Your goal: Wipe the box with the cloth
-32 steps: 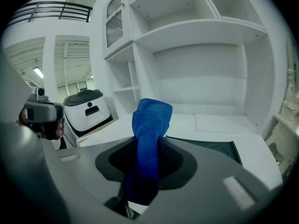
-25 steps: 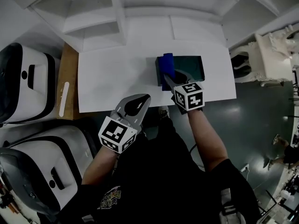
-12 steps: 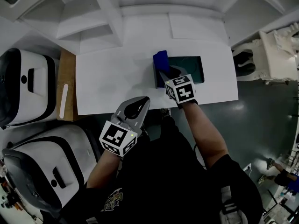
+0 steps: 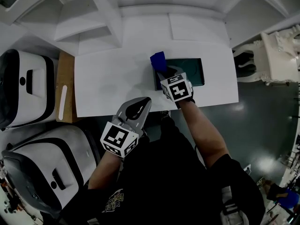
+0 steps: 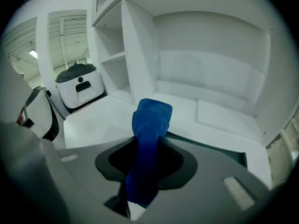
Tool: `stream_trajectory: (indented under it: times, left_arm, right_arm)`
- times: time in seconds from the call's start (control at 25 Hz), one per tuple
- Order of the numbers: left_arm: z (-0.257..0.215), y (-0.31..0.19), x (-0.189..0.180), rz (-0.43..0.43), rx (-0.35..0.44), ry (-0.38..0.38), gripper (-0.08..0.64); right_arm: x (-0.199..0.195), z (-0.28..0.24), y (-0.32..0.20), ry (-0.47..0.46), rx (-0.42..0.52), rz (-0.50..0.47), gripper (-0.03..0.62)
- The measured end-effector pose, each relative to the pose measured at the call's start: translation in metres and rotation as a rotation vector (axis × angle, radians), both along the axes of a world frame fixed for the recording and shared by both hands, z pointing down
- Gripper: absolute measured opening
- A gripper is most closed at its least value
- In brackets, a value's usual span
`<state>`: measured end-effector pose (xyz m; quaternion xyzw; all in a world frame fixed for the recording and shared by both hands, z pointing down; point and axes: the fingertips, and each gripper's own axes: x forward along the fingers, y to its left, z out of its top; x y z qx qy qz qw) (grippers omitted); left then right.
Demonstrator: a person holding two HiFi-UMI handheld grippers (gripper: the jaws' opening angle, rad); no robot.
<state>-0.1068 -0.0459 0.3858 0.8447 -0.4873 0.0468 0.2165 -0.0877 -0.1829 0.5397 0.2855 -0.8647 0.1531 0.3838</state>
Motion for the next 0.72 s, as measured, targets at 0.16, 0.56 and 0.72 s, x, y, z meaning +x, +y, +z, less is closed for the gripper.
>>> stream_trajectory:
  times: [0.16, 0.56, 0.72]
  left_arm:
    - [-0.0007, -0.0017, -0.0032, -0.002, 0.003, 0.003, 0.001]
    - [-0.0012, -0.0025, -0.0031, -0.003, -0.002, -0.004, 0.002]
    - [0.001, 0.0003, -0.0007, -0.002, -0.011, -0.008, 0.001]
  right_arm:
    - [0.0005, 0.0027, -0.0015, 0.019, -0.002, 0.002, 0.152]
    - [0.0042, 0.0079, -0.0023, 0.023, -0.006, 0.004, 0.177]
    - [0.0045, 0.0094, -0.0021, 0.017, -0.011, 0.009, 0.19]
